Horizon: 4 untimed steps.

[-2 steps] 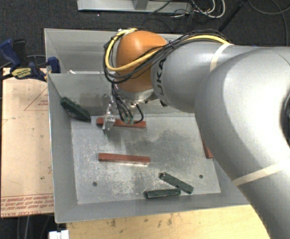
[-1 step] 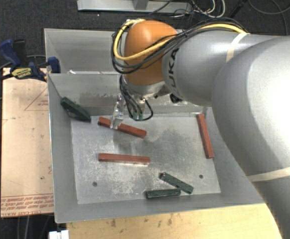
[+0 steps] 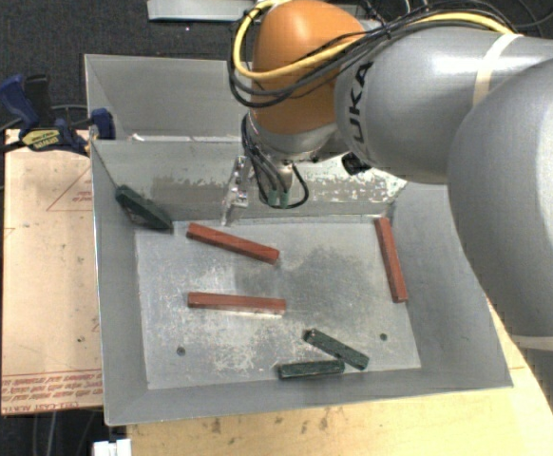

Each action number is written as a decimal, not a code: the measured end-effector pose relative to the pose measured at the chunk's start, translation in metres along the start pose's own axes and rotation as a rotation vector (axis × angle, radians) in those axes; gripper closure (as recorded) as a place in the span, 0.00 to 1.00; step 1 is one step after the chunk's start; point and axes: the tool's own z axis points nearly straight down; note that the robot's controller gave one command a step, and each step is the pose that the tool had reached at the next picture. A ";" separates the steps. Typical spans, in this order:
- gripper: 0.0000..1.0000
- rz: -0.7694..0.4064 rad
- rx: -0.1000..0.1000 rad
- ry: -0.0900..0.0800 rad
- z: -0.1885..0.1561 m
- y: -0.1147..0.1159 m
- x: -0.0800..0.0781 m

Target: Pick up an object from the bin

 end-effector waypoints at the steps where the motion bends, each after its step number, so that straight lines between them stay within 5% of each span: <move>1: 0.00 -0.132 -0.002 -0.005 0.055 0.052 0.033; 2: 0.00 -0.142 0.000 0.002 0.065 0.058 0.039; 3: 1.00 -0.187 -0.009 -0.017 0.118 0.013 0.080; 4: 1.00 -0.187 -0.009 -0.017 0.118 0.013 0.080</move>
Offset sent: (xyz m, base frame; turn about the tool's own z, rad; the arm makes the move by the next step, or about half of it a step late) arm 0.0000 0.0000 0.0000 0.0000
